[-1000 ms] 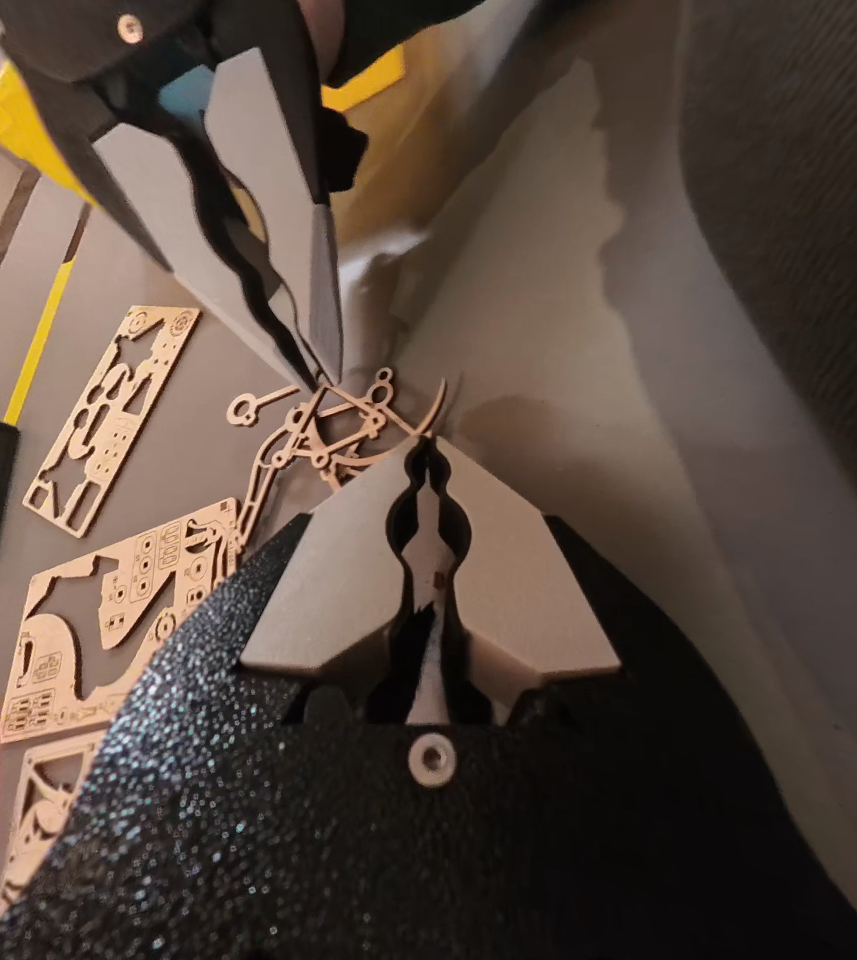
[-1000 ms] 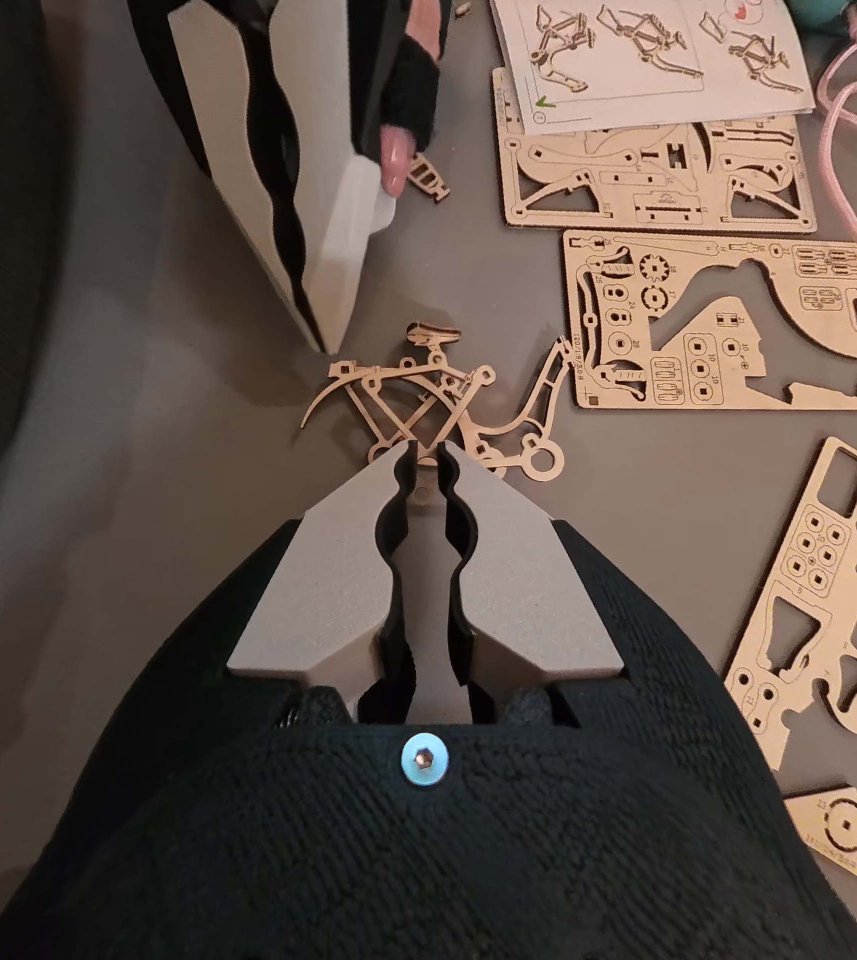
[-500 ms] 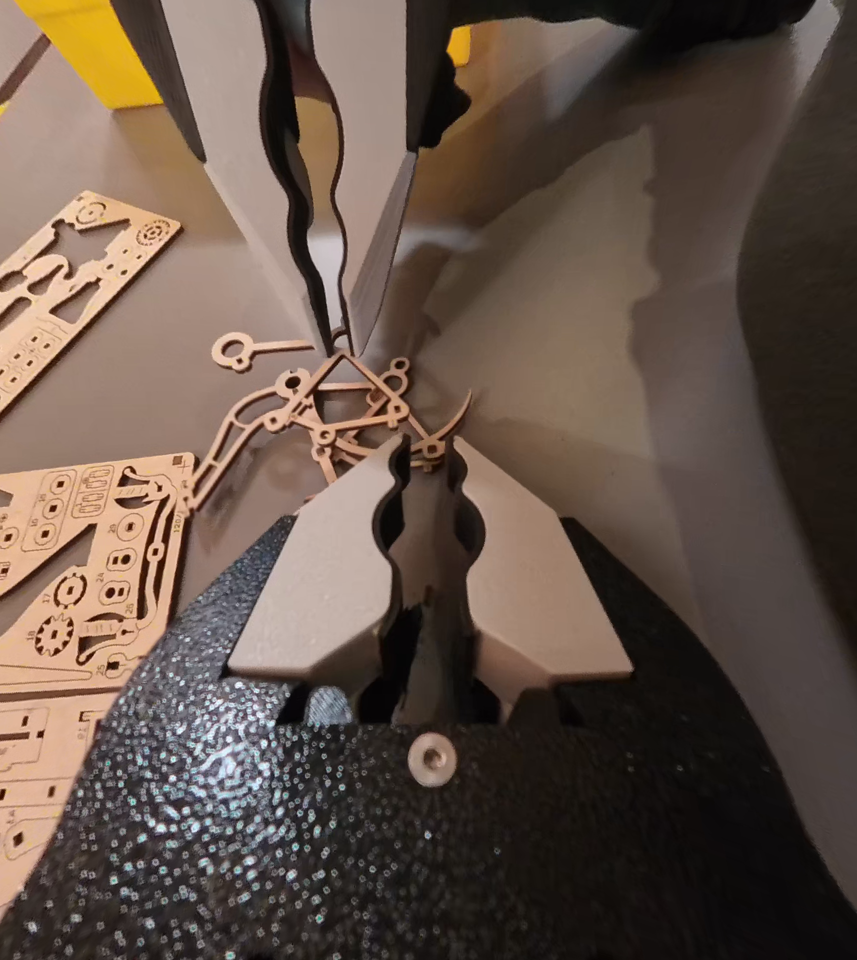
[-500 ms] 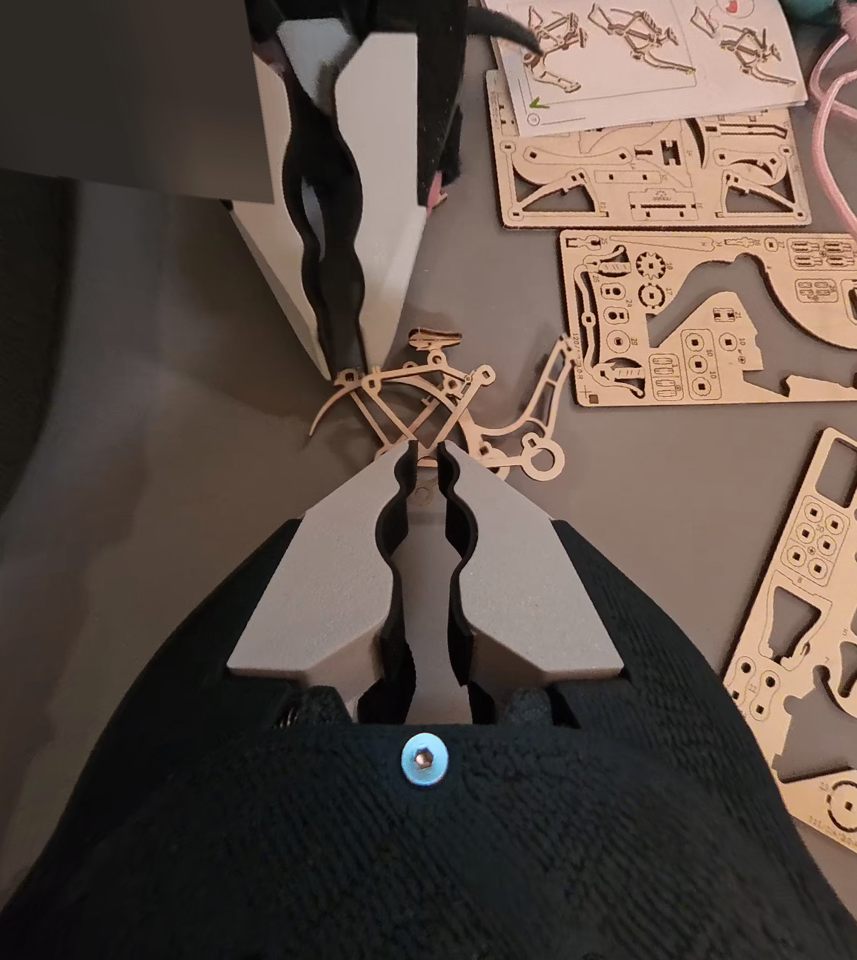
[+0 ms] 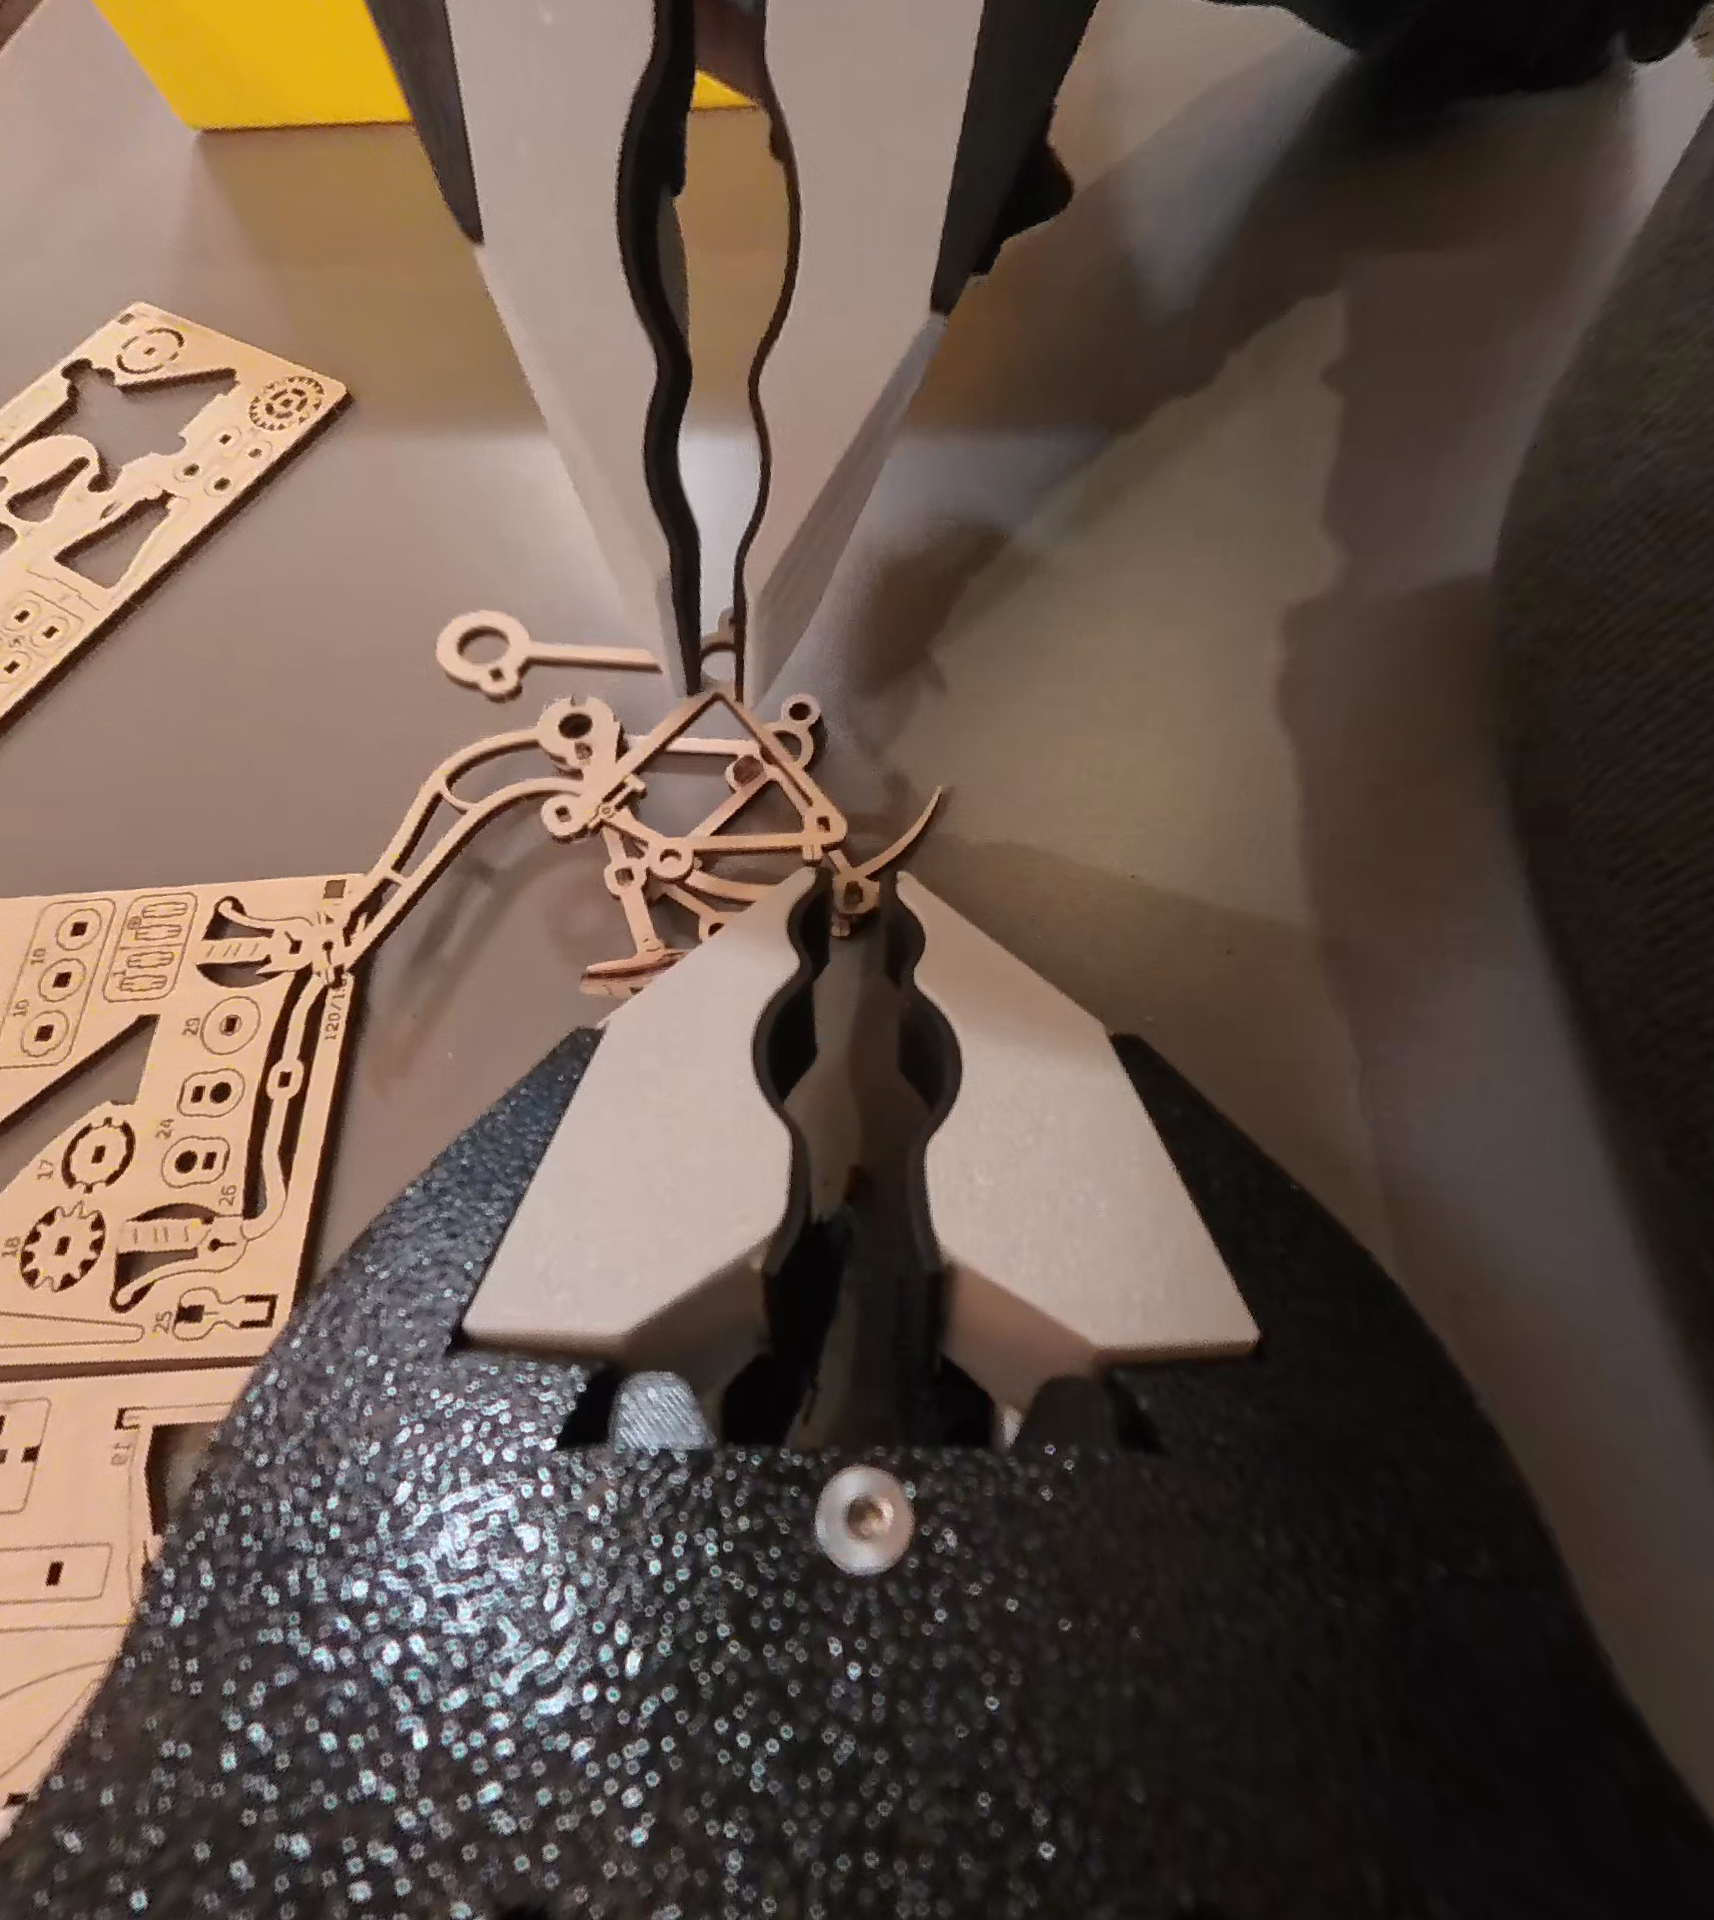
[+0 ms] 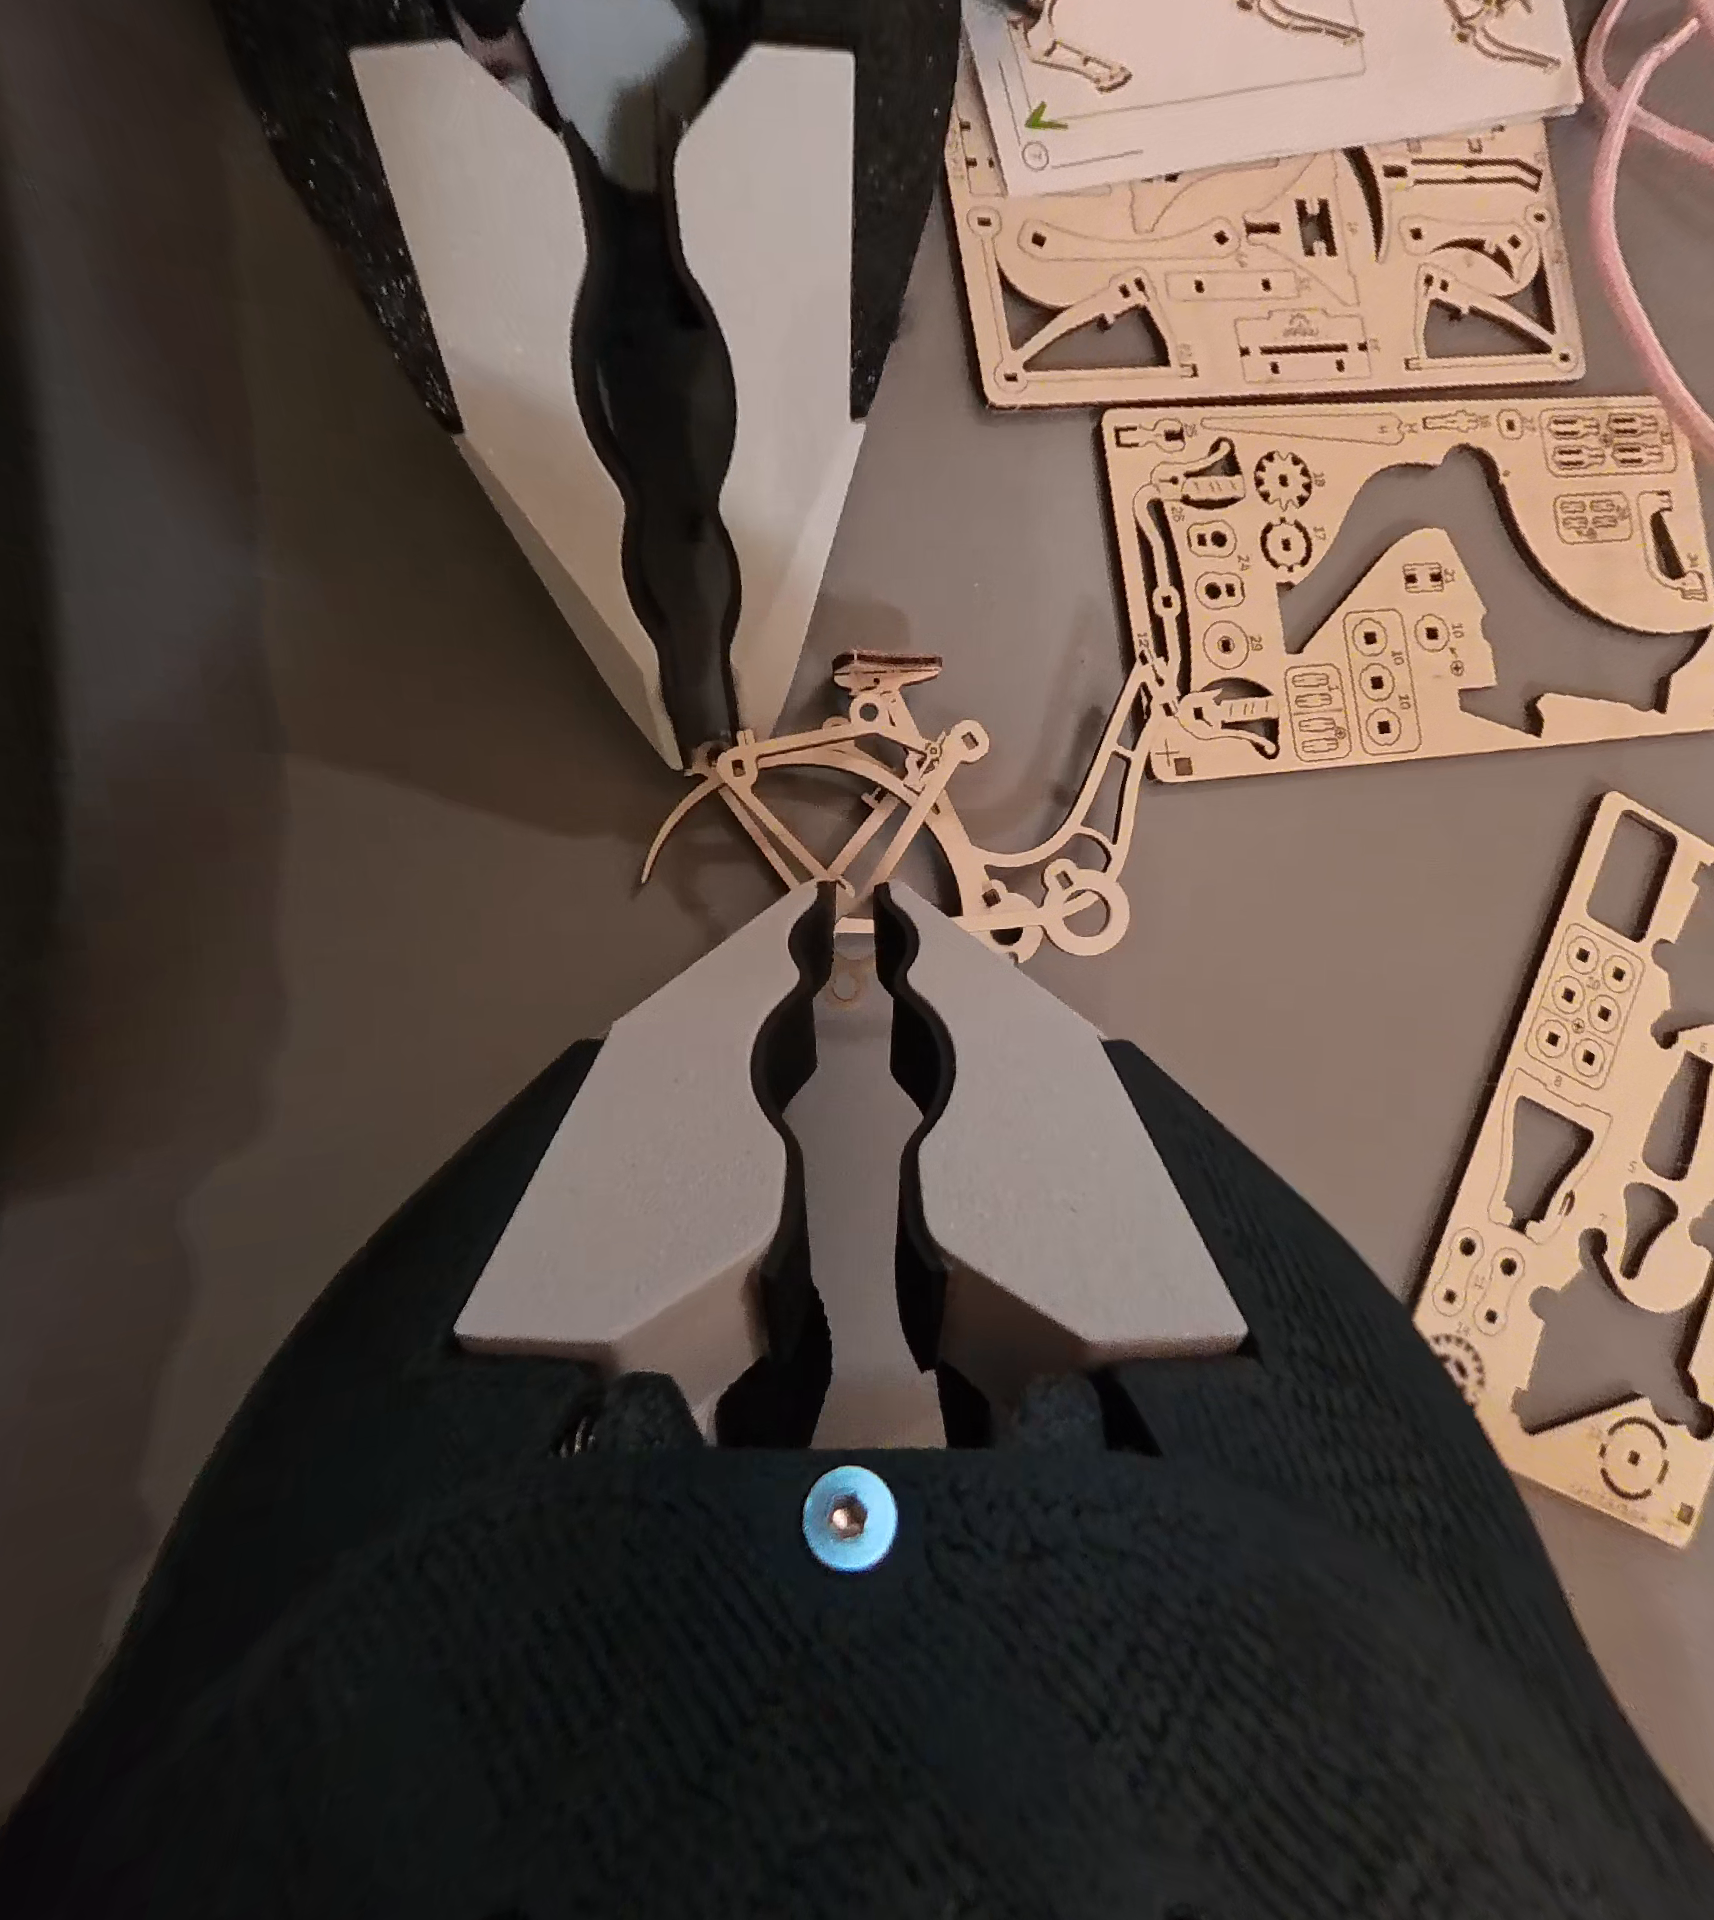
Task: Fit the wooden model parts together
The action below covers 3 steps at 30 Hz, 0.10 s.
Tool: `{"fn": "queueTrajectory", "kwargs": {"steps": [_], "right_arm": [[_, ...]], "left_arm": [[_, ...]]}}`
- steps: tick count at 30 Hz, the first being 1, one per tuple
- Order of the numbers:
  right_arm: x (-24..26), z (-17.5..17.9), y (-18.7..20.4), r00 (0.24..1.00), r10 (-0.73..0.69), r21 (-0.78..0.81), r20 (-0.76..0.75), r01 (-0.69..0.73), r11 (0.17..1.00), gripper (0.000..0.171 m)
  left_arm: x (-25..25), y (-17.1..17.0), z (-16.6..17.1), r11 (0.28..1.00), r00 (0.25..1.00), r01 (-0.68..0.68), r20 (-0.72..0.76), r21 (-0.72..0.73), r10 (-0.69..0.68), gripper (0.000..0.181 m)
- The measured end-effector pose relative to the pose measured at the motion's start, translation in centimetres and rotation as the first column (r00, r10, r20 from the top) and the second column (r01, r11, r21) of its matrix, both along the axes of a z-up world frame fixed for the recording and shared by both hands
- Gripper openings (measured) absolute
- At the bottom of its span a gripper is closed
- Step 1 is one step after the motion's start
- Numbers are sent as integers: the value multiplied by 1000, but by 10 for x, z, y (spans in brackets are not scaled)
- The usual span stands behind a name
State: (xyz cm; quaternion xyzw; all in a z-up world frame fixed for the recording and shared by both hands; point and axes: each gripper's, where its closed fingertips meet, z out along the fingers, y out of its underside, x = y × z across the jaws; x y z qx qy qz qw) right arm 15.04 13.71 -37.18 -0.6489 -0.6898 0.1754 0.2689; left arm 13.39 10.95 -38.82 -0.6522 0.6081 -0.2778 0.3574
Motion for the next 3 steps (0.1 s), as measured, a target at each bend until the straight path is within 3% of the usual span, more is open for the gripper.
{"fn": "queueTrajectory", "kwargs": {"steps": [3], "right_arm": [[0, 0, 1, 1000, -23, -1, 8, 23, 1000, 5]], "left_arm": [[0, 0, 0, 1000, 1000, -6, 1, -12, 6, 6]]}}
